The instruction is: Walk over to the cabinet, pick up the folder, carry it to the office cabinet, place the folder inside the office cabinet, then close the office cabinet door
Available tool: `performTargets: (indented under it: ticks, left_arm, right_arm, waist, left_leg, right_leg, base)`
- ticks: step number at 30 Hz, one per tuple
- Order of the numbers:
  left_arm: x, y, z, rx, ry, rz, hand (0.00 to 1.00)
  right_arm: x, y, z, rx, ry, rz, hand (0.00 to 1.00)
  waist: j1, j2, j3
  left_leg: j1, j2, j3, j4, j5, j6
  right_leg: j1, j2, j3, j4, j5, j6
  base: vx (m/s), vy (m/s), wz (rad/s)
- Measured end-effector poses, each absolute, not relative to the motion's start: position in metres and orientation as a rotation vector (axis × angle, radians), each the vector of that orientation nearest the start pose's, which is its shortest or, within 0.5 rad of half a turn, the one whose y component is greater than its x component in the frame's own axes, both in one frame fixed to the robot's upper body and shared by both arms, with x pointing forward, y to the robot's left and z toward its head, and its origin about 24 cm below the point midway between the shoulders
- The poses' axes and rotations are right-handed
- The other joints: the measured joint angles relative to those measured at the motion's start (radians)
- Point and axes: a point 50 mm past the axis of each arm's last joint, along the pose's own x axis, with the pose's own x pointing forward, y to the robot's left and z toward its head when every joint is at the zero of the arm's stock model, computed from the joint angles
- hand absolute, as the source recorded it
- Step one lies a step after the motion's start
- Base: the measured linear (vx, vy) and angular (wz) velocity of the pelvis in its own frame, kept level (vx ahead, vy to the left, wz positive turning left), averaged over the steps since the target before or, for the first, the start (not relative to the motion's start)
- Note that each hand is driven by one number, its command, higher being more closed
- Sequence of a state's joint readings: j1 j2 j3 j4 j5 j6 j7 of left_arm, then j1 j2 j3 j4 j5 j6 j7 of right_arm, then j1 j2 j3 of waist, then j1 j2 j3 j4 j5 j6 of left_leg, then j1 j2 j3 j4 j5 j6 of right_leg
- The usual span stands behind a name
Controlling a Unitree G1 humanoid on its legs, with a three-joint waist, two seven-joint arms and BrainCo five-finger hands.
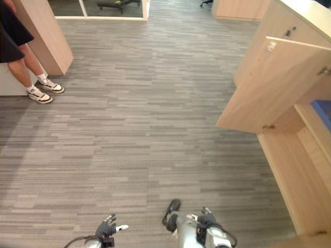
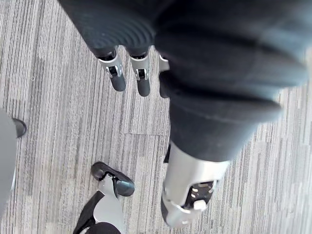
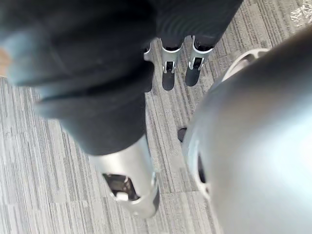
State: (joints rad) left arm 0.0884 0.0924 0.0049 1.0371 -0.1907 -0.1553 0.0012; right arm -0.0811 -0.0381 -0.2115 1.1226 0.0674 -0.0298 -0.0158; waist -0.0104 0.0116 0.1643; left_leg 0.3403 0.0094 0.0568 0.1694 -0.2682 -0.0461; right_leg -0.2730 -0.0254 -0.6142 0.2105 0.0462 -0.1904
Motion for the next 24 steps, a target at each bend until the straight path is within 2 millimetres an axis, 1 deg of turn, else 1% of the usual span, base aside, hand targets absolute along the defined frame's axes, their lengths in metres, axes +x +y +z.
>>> performTargets:
  ticks: [1, 2, 3, 4, 5, 6, 7, 8, 9, 10, 11, 12, 13, 14, 15, 16, 17, 18, 19, 20, 21, 22, 23, 24]
  left_arm:
    - [0.105, 0.189, -0.156, -0.109, 0.963, 0.203, 0.0]
    - [0.104, 0.187, -0.156, -0.139, 0.964, 0.221, 0.0]
    - [0.104, 0.186, -0.156, -0.156, 0.961, 0.234, 0.0]
    - [0.104, 0.187, -0.157, -0.174, 0.959, 0.257, 0.0]
    - [0.104, 0.192, -0.156, -0.175, 0.954, 0.276, 0.0]
    - [0.105, 0.195, -0.155, -0.171, 0.949, 0.283, 0.0]
    - [0.107, 0.201, -0.154, -0.173, 0.937, 0.302, 0.0]
    - [0.111, 0.206, -0.15, -0.182, 0.906, 0.329, 0.0]
    - [0.111, 0.207, -0.15, -0.185, 0.901, 0.334, 0.0]
    - [0.112, 0.209, -0.148, -0.211, 0.877, 0.361, 0.0]
    - [0.112, 0.211, -0.147, -0.218, 0.869, 0.378, 0.0]
    - [0.113, 0.212, -0.144, -0.23, 0.849, 0.397, 0.0]
    - [0.115, 0.209, -0.14, -0.237, 0.817, 0.395, 0.0]
    - [0.116, 0.205, -0.137, -0.244, 0.794, 0.379, 0.0]
    - [0.116, 0.198, -0.135, -0.259, 0.78, 0.363, 0.0]
    - [0.116, 0.194, -0.135, -0.275, 0.772, 0.359, 0.0]
    - [0.115, 0.193, -0.135, -0.282, 0.778, 0.358, 0.0]
    - [0.114, 0.193, -0.136, -0.286, 0.783, 0.359, 0.0]
    - [0.113, 0.195, -0.136, -0.282, 0.783, 0.362, 0.0]
    - [0.113, 0.197, -0.135, -0.278, 0.78, 0.367, 0.0]
    - [0.114, 0.199, -0.135, -0.273, 0.779, 0.367, 0.0]
    - [0.112, 0.2, -0.136, -0.27, 0.786, 0.372, 0.0]
    - [0.11, 0.201, -0.138, -0.27, 0.802, 0.378, 0.0]
    - [0.11, 0.201, -0.139, -0.271, 0.81, 0.381, 0.0]
  right_arm:
    - [0.142, -0.186, -0.153, 0.151, 1.01, -0.259, 0.0]
    - [0.139, -0.187, -0.153, 0.163, 1.012, -0.271, 0.0]
    - [0.137, -0.188, -0.153, 0.166, 1.012, -0.274, 0.0]
    - [0.137, -0.188, -0.153, 0.17, 1.004, -0.278, 0.0]
    - [0.136, -0.185, -0.154, 0.157, 1.014, -0.255, 0.0]
    - [0.134, -0.184, -0.155, 0.154, 1.024, -0.249, 0.0]
    - [0.134, -0.181, -0.156, 0.161, 1.033, -0.246, 0.0]
    - [0.132, -0.18, -0.157, 0.163, 1.051, -0.245, 0.0]
    - [0.132, -0.18, -0.158, 0.162, 1.055, -0.246, 0.0]
    - [0.132, -0.178, -0.158, 0.162, 1.065, -0.239, 0.0]
    - [0.132, -0.177, -0.158, 0.169, 1.068, -0.236, 0.0]
    - [0.132, -0.175, -0.159, 0.168, 1.071, -0.229, 0.0]
    - [0.133, -0.174, -0.159, 0.169, 1.07, -0.23, 0.0]
    - [0.133, -0.177, -0.158, 0.163, 1.068, -0.235, 0.0]
    - [0.132, -0.181, -0.158, 0.157, 1.068, -0.243, 0.0]
    - [0.129, -0.183, -0.159, 0.155, 1.072, -0.252, 0.0]
    - [0.122, -0.184, -0.161, 0.156, 1.086, -0.263, 0.0]
    - [0.121, -0.183, -0.161, 0.163, 1.083, -0.271, 0.0]
    - [0.122, -0.18, -0.161, 0.17, 1.083, -0.267, 0.0]
    - [0.123, -0.175, -0.161, 0.182, 1.079, -0.256, 0.0]
    - [0.122, -0.172, -0.161, 0.19, 1.083, -0.252, 0.0]
    - [0.121, -0.169, -0.162, 0.199, 1.085, -0.248, 0.0]
    - [0.121, -0.169, -0.162, 0.22, 1.082, -0.267, 0.0]
    - [0.12, -0.17, -0.162, 0.232, 1.081, -0.282, 0.0]
  waist:
    - [-0.003, 0.013, -0.005]
    - [-0.007, 0.028, -0.009]
    - [-0.006, 0.035, -0.009]
    - [0.003, 0.044, -0.008]
    - [0.007, 0.044, -0.007]
    - [0.015, 0.038, -0.007]
    - [0.025, 0.029, -0.006]
    - [0.043, 0.022, -0.006]
    - [0.048, 0.022, -0.006]
    - [0.066, 0.017, -0.003]
    - [0.072, 0.015, 0.001]
    - [0.074, 0.001, 0.011]
    - [0.074, -0.005, 0.018]
    - [0.074, -0.004, 0.018]
    - [0.074, 0.004, 0.021]
    - [0.078, 0.012, 0.017]
    - [0.082, 0.021, 0.008]
    - [0.087, 0.015, 0.003]
    - [0.09, 0.008, 0.0]
    - [0.101, 0.004, 0.0]
    - [0.103, -0.001, -0.001]
    - [0.106, -0.01, -0.012]
    - [0.108, -0.011, -0.023]
    - [0.107, -0.014, -0.03]
  left_leg:
    - [-0.049, 0.032, 0.009, 0.155, 0.001, -0.004]
    - [-0.118, 0.06, 0.019, 0.37, 0.046, -0.004]
    - [-0.154, 0.075, 0.028, 0.481, 0.105, -0.007]
    - [-0.242, 0.118, 0.046, 0.713, 0.22, -0.018]
    - [-0.33, 0.168, 0.084, 0.923, 0.197, 0.001]
    - [-0.365, 0.189, 0.105, 0.991, 0.179, 0.011]
    - [-0.421, 0.209, 0.124, 1.052, 0.148, 0.02]
    - [-0.528, 0.219, 0.122, 1.057, 0.075, 0.033]
    - [-0.547, 0.219, 0.119, 1.045, 0.062, 0.03]
    - [-0.607, 0.207, 0.09, 0.956, 0.018, 0.024]
    - [-0.627, 0.193, 0.065, 0.887, -0.001, 0.024]
    - [-0.658, 0.143, -0.02, 0.699, -0.017, 0.006]
    - [-0.67, 0.098, -0.128, 0.5, -0.014, -0.008]
    - [-0.673, 0.074, -0.216, 0.364, 0.002, -0.03]
    - [-0.672, 0.064, -0.297, 0.24, 0.029, -0.034]
    - [-0.671, 0.067, -0.355, 0.143, 0.06, -0.04]
    - [-0.661, 0.069, -0.368, 0.12, 0.147, -0.098]
    - [-0.646, 0.043, -0.371, 0.137, 0.22, -0.12]
    - [-0.649, 0.025, -0.376, 0.167, 0.214, -0.115]
    - [-0.653, 0.001, -0.372, 0.23, 0.207, -0.104]
    - [-0.653, -0.004, -0.344, 0.259, 0.181, -0.081]
    - [-0.648, -0.007, -0.277, 0.305, 0.145, -0.059]
    - [-0.633, -0.016, -0.223, 0.331, 0.111, -0.026]
    - [-0.619, -0.022, -0.191, 0.33, 0.098, -0.011]
  right_leg:
    - [0.049, 0.049, 0.012, -0.035, -0.018, -0.005]
    - [0.101, 0.093, 0.034, -0.072, -0.042, 0.004]
    - [0.133, 0.115, 0.05, -0.093, -0.052, 0.004]
    - [0.197, 0.157, 0.101, -0.133, -0.069, 0.004]
    - [0.25, 0.183, 0.15, -0.145, -0.09, -0.002]
    - [0.273, 0.188, 0.177, -0.145, -0.099, 0.0]
    - [0.313, 0.192, 0.223, -0.153, -0.112, 0.007]
    - [0.384, 0.189, 0.316, -0.183, -0.117, 0.024]
    - [0.392, 0.187, 0.335, -0.186, -0.118, 0.026]
    - [0.415, 0.174, 0.402, -0.189, -0.122, 0.047]
    - [0.429, 0.163, 0.426, -0.19, -0.127, 0.059]
    - [0.455, 0.134, 0.474, -0.19, -0.14, 0.081]
    - [0.475, 0.104, 0.516, -0.191, -0.155, 0.103]
    - [0.486, 0.083, 0.545, -0.192, -0.171, 0.122]
    - [0.501, 0.066, 0.573, -0.192, -0.187, 0.142]
    - [0.509, 0.05, 0.601, -0.188, -0.208, 0.16]
    - [0.522, 0.024, 0.63, -0.168, -0.24, 0.19]
    - [0.514, -0.006, 0.652, -0.138, -0.251, 0.2]
    - [0.502, -0.019, 0.659, -0.12, -0.251, 0.2]
    - [0.487, -0.04, 0.667, -0.081, -0.251, 0.2]
    - [0.482, -0.055, 0.677, -0.066, -0.251, 0.2]
    - [0.467, -0.085, 0.697, -0.036, -0.249, 0.203]
    - [0.456, -0.117, 0.71, -0.01, -0.241, 0.216]
    - [0.441, -0.135, 0.712, 0.016, -0.24, 0.218]
  base:
    - [0.62, -0.214, -0.44]
    - [0.59, -0.201, -0.52]
    - [0.57, -0.129, -0.72]
    - [0.67, -0.097, -1.0]
    - [0.67, -0.065, -1.13]
    - [0.57, -0.004, -1.12]
    - [0.7, 0.032, -1.42]
    - [0.59, 0.03, -1.31]
    - [0.56, 0.088, -1.69]
    - [0.29, 0.097, -1.22]
    - [0.46, 0.179, -1.57]
    - [0.51, 0.298, -1.29]
    - [0.5, 0.325, -1.28]
    - [0.51, 0.392, -1.07]
    - [0.35, 0.299, -0.89]
    - [0.44, 0.406, -0.9]
    - [0.45, 0.433, -0.96]
    - [0.45, 0.44, -0.92]
    - [0.46, 0.433, -1.06]
    - [0.35, 0.337, -0.89]
    - [0.47, 0.474, -1.14]
    - [0.41, 0.451, -1.19]
    - [0.38, 0.439, -1.22]
    - [0.28, 0.351, -1.28]
